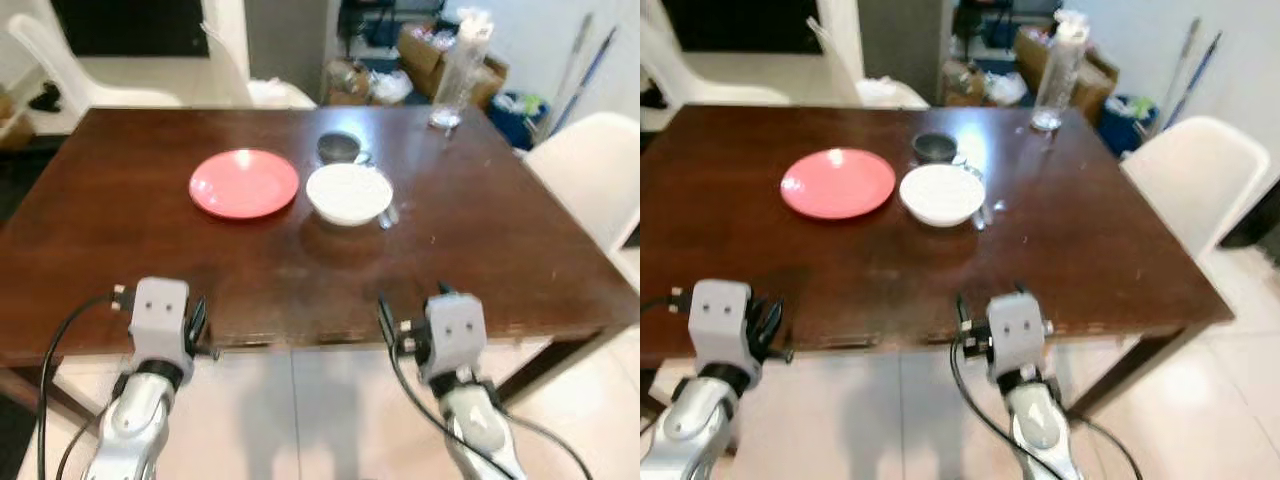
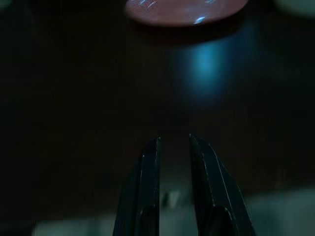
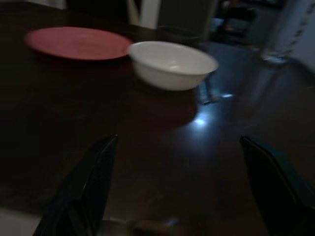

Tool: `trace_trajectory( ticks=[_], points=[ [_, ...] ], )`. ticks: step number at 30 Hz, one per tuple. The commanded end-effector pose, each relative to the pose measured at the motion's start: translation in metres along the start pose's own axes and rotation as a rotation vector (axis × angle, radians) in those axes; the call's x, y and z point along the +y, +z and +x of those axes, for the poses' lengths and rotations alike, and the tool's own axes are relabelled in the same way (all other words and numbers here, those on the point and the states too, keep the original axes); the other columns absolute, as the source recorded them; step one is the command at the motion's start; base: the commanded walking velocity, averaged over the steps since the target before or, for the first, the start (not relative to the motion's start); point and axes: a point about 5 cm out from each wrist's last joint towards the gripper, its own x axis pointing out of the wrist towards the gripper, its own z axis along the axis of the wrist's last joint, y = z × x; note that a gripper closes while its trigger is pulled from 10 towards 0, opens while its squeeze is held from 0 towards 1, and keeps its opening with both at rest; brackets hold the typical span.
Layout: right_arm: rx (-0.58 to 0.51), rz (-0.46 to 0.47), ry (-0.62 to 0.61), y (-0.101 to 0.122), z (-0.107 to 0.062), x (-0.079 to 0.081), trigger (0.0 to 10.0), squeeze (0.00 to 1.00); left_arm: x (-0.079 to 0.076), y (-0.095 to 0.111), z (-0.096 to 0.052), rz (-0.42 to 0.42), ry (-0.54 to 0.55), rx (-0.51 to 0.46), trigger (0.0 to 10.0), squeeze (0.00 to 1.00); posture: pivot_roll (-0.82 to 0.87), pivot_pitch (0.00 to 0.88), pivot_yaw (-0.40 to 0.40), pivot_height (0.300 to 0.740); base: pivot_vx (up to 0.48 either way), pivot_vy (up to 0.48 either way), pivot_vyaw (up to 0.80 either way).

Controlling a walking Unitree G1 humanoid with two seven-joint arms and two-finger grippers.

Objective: Setting the table

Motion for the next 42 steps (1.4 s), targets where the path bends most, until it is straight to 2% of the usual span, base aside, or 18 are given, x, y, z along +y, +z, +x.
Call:
trace_trajectory(
  ticks=[1,34,40,42],
  points=[
    [0.020,-0.013,0.001,-0.004,-0.004,-0.002,10.0,0.00,-0.001,-0.003,-0.001,0.002,0.000,0.012,10.0,0.00,-0.03,0.042,0.053,0.740,0.000,0.000,0.00],
    [0.031,-0.018,0.006,-0.007,-0.006,-0.002,10.0,0.00,0.000,-0.006,-0.002,0.010,-0.005,0.025,10.0,0.00,-0.03,0.040,0.052,0.740,0.000,0.000,0.00],
    [0.063,-0.023,0.020,-0.014,-0.013,-0.003,10.0,0.00,0.006,-0.010,-0.005,0.030,-0.004,0.035,10.0,0.00,-0.03,0.042,0.049,0.740,0.000,0.000,0.00],
    [0.075,-0.041,0.013,-0.015,-0.020,-0.009,10.0,0.00,0.012,-0.010,-0.008,0.060,-0.041,0.032,10.0,0.00,-0.03,0.046,0.049,0.740,0.000,0.000,0.00]
  ],
)
